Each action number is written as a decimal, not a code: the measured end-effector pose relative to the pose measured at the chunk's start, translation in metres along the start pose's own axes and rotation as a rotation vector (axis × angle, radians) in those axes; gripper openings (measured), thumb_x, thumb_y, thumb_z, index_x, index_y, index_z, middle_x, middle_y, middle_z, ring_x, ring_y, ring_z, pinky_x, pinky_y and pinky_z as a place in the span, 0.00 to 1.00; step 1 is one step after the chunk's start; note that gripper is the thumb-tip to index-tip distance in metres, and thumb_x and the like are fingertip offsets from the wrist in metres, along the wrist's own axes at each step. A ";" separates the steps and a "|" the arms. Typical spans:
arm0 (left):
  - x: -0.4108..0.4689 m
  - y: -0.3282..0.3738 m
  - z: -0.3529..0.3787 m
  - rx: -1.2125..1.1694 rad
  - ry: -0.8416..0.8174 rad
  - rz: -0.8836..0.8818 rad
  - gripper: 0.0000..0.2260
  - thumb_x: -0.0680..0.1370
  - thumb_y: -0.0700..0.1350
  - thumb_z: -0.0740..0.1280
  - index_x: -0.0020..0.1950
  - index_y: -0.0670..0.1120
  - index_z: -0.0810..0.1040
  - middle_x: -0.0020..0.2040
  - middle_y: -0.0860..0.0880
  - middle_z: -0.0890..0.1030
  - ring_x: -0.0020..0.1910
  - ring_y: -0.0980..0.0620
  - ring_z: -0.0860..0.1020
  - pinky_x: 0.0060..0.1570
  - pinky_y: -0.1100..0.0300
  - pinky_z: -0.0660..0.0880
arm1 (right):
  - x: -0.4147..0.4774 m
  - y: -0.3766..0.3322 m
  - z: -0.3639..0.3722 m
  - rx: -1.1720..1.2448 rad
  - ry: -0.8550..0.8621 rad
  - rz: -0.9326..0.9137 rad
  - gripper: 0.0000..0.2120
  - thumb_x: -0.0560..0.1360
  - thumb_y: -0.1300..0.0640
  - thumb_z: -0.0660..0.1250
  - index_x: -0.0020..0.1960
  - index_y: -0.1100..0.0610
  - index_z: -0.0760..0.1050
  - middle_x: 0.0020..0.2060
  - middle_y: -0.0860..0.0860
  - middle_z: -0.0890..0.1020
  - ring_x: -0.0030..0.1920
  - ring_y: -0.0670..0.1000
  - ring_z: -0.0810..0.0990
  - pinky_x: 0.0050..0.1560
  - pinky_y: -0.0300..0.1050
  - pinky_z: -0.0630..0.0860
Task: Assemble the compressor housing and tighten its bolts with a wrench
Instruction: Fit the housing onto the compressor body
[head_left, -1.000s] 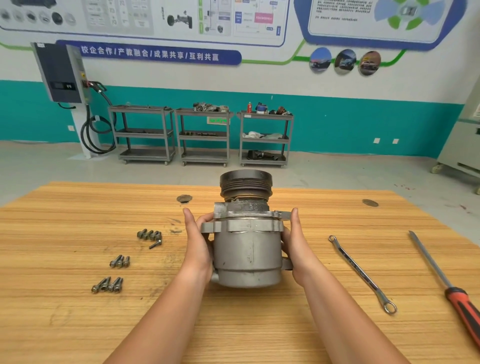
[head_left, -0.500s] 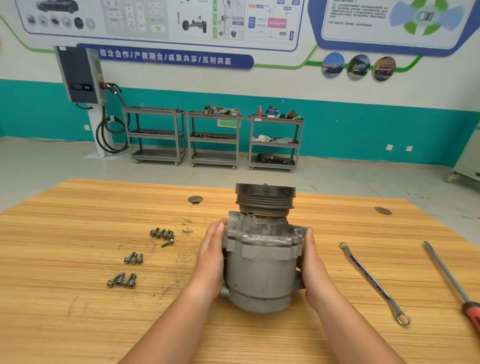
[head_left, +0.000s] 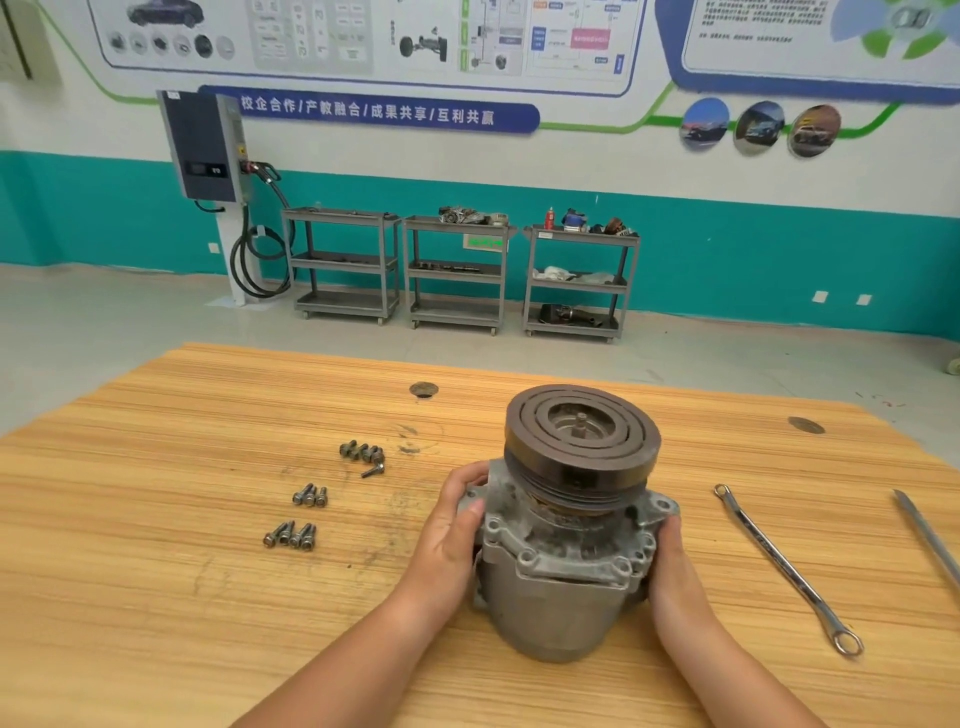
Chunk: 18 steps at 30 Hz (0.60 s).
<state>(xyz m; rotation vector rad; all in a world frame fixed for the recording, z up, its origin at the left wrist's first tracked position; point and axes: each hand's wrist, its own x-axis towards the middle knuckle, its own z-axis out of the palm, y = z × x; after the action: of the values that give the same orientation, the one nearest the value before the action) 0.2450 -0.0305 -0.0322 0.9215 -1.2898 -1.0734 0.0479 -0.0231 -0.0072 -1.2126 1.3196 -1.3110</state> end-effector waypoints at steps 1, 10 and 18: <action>-0.001 0.002 0.001 -0.003 0.002 -0.006 0.20 0.74 0.59 0.61 0.63 0.53 0.70 0.53 0.56 0.82 0.51 0.57 0.81 0.44 0.68 0.76 | -0.001 -0.002 0.000 -0.013 0.002 0.002 0.22 0.69 0.38 0.43 0.44 0.45 0.73 0.26 0.30 0.78 0.30 0.26 0.75 0.26 0.21 0.67; -0.017 0.007 0.018 -0.075 0.125 -0.050 0.25 0.66 0.74 0.63 0.61 0.71 0.70 0.66 0.56 0.75 0.65 0.54 0.74 0.65 0.48 0.71 | -0.016 -0.001 0.010 -0.056 0.106 0.136 0.17 0.73 0.32 0.43 0.44 0.35 0.68 0.47 0.46 0.74 0.53 0.47 0.69 0.55 0.43 0.62; -0.016 0.010 0.001 -0.096 -0.081 -0.054 0.33 0.66 0.62 0.75 0.67 0.65 0.66 0.66 0.49 0.75 0.63 0.51 0.76 0.58 0.57 0.75 | -0.013 -0.001 0.015 0.237 0.057 0.219 0.28 0.61 0.28 0.52 0.46 0.45 0.77 0.45 0.42 0.83 0.49 0.45 0.77 0.55 0.45 0.70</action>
<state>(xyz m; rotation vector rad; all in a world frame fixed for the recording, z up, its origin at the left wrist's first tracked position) 0.2455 -0.0126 -0.0273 0.8521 -1.2743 -1.2145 0.0645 -0.0117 -0.0073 -0.8490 1.2575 -1.3086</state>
